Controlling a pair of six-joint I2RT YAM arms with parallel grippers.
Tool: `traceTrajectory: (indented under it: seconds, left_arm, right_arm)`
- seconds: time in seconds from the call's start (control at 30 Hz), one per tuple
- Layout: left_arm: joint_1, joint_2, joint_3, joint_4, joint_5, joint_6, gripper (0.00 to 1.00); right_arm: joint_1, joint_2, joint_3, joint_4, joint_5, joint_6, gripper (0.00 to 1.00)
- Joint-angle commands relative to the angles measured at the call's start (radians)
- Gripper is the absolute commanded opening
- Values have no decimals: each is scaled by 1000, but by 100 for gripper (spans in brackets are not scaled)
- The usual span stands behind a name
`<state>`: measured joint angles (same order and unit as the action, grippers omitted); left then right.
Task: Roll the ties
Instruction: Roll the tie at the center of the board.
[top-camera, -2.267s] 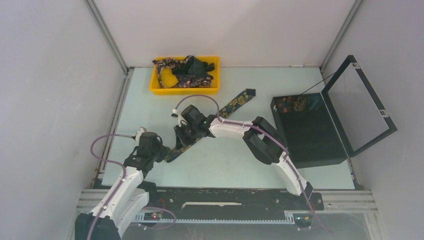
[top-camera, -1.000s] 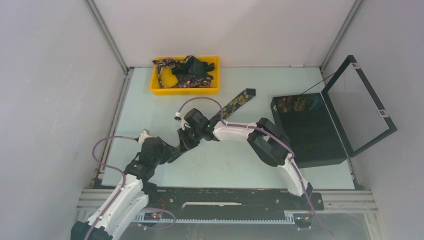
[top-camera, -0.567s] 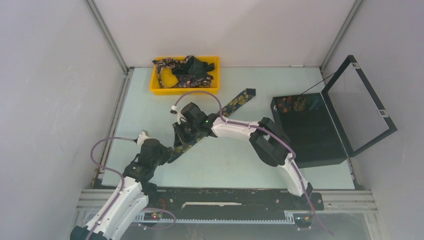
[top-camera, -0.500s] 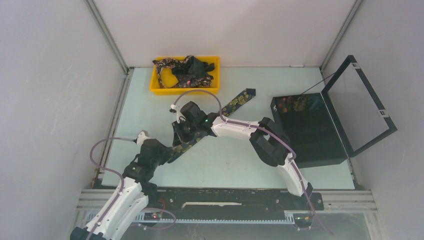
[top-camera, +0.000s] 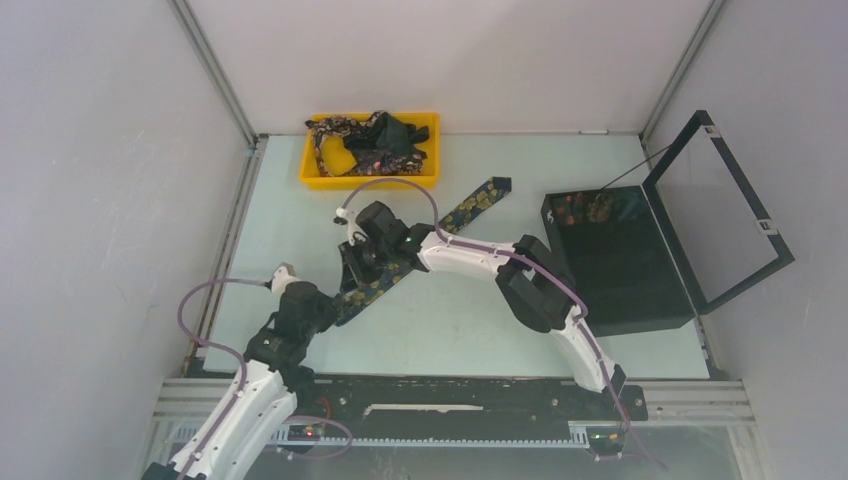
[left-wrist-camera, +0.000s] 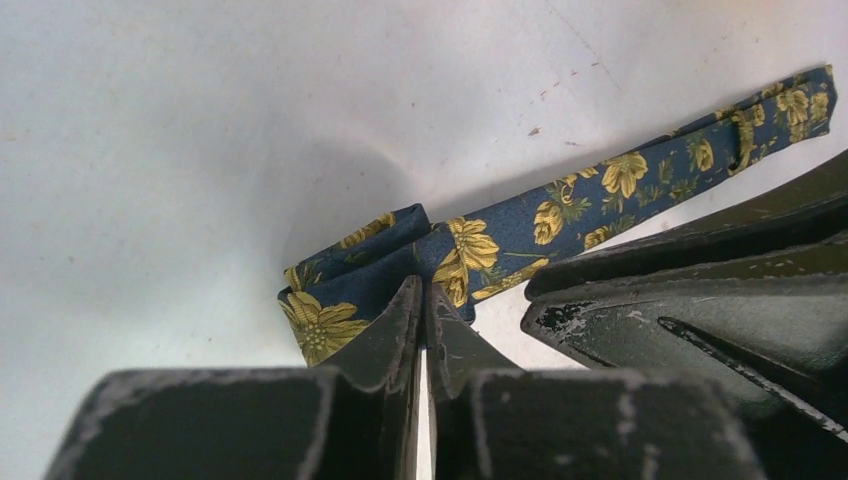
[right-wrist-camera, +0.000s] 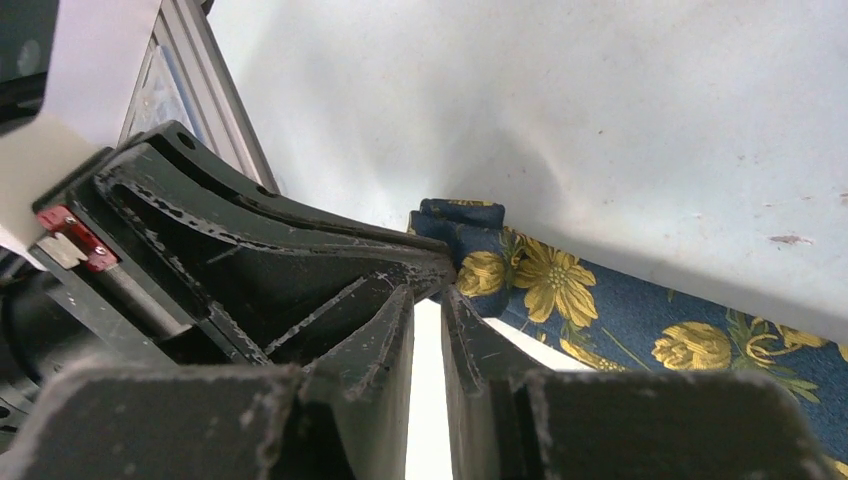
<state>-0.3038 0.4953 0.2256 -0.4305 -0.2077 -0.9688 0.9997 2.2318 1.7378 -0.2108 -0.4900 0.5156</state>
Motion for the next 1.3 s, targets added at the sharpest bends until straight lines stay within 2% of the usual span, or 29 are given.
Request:
traceTrajectory:
  seconds: [0.0,0.1,0.7,0.83,1.03,1.1,1.17,1.27]
  left_arm:
    - [-4,-8,-11,0,-25,-10,5]
    - [-3,-7,-13,0,-22,-11,0]
    - [-4,-116,2,-72,-45,13,0]
    - [-3,-120,47,-148,-140,27,17]
    - [-2,-72,83,-179,-161,28,22]
    - [-2,-69,82,-183,-148,21,32]
    - [-2,-80,83,-198,-139,15,51]
    - [-3,-114,61,-203,-112,-8,60]
  right_arm:
    - [12,32,76,-15,-21,6,20]
    - [16,51,98,-25,-26,6,20]
    - [22,150,139,-59,-29,7,19]
    - [18,132,100,-54,-11,0,19]
    - [18,112,52,-39,0,-8,19]
    - [16,113,42,-33,1,-7,19]
    - [16,112,28,-26,3,-6,19]
    - [13,105,1,-15,5,-6,18]
